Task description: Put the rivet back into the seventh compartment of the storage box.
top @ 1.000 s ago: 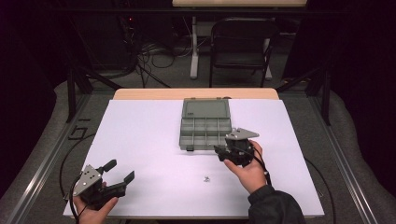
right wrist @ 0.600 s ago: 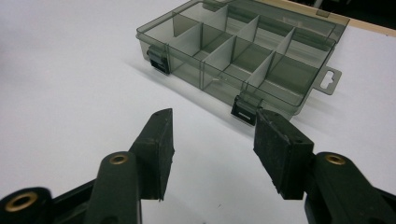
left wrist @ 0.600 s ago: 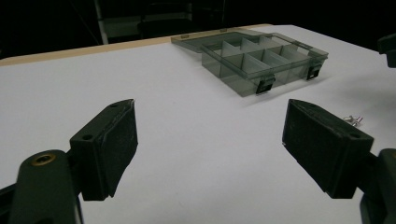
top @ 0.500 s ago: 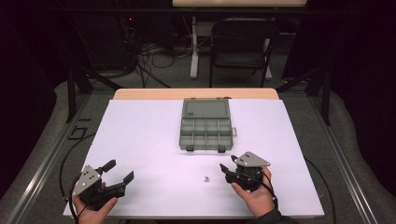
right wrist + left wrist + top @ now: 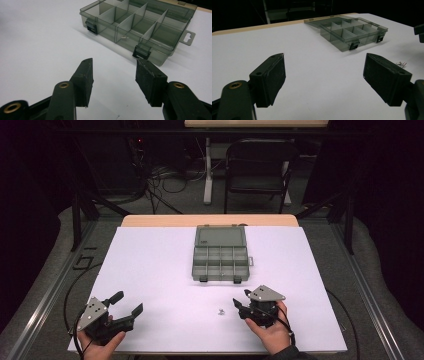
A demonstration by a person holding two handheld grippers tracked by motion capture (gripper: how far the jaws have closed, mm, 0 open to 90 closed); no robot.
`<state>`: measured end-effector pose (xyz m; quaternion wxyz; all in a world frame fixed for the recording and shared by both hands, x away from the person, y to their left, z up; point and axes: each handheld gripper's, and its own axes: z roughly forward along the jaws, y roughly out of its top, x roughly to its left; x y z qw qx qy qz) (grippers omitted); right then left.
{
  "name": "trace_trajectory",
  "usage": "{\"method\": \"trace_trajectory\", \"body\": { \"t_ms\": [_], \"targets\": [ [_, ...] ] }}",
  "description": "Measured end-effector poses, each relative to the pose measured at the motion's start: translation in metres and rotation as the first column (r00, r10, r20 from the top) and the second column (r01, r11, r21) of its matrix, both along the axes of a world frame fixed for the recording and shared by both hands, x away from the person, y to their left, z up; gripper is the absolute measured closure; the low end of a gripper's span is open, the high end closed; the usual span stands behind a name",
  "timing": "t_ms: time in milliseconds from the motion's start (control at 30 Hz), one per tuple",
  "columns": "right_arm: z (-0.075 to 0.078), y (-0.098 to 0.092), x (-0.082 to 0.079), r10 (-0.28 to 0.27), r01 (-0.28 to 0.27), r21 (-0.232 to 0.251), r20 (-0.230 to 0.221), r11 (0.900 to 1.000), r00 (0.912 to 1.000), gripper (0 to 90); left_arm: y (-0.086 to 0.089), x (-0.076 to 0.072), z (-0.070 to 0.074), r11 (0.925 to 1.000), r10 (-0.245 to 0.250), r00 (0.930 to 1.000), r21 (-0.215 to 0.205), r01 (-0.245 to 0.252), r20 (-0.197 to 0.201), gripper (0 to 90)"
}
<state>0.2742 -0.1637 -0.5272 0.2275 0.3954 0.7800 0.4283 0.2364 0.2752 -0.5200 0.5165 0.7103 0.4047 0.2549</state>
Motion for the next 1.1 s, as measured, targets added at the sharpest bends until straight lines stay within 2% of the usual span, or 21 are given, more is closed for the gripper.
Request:
{"method": "trace_trajectory", "body": {
  "t_ms": [333,500,867,1100],
  "targets": [
    [-0.007,0.012,-0.002,0.038,-0.038,-0.008,-0.024,0.999,0.999,52.9,-0.001,0.0,0.0,0.9999,0.004,1.0,-0.009,-0.004,0.004,18.0],
    [-0.012,0.02,-0.003,0.075,-0.076,-0.02,-0.051,0.997,0.9958,56.7,0.0,0.0,0.0,1.0,0.001,1.0,-0.001,-0.001,0.001,18.0],
    [-0.018,0.028,0.0,0.105,-0.106,-0.009,-0.088,0.994,0.9906,61.7,0.0,0.0,0.0,1.0,0.0,1.0,-0.002,0.0,0.002,18.0],
    [-0.024,0.035,0.001,0.123,-0.127,-0.032,-0.12,0.991,0.9851,64.1,0.0,0.0,0.0,1.0,-0.001,1.0,-0.003,0.001,0.003,18.0]
  ]
}}
